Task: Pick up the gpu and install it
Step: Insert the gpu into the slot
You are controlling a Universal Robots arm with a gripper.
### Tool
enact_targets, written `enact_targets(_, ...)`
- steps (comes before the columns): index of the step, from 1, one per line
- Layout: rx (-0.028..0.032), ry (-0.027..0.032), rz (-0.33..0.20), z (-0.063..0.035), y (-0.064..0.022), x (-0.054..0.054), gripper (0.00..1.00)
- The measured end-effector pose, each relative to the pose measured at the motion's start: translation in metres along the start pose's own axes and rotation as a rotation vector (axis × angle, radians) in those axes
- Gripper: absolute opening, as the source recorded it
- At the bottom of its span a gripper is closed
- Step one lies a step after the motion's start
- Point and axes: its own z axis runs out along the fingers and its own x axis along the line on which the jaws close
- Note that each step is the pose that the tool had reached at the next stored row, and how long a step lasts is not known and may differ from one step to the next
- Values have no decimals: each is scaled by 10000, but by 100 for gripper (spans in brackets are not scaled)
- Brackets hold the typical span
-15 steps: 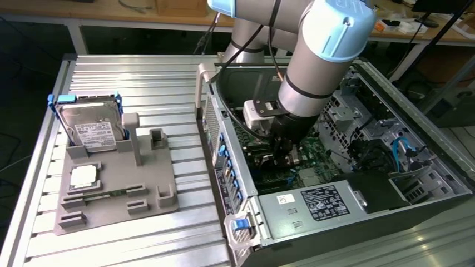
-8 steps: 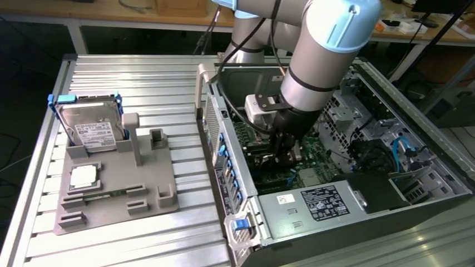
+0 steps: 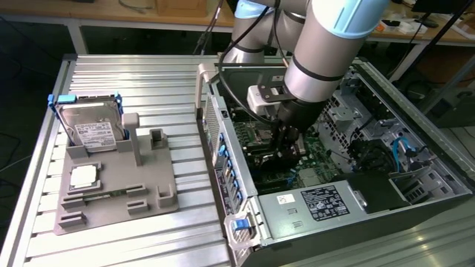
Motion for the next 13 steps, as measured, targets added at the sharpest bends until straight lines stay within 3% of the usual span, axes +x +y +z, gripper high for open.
enact_targets(4,0,-1,0,-15,0,-2,32)
enact_targets(7,0,0,0,-16,0,-2,13)
enact_targets(13,0,0,0,-16,0,-2,11)
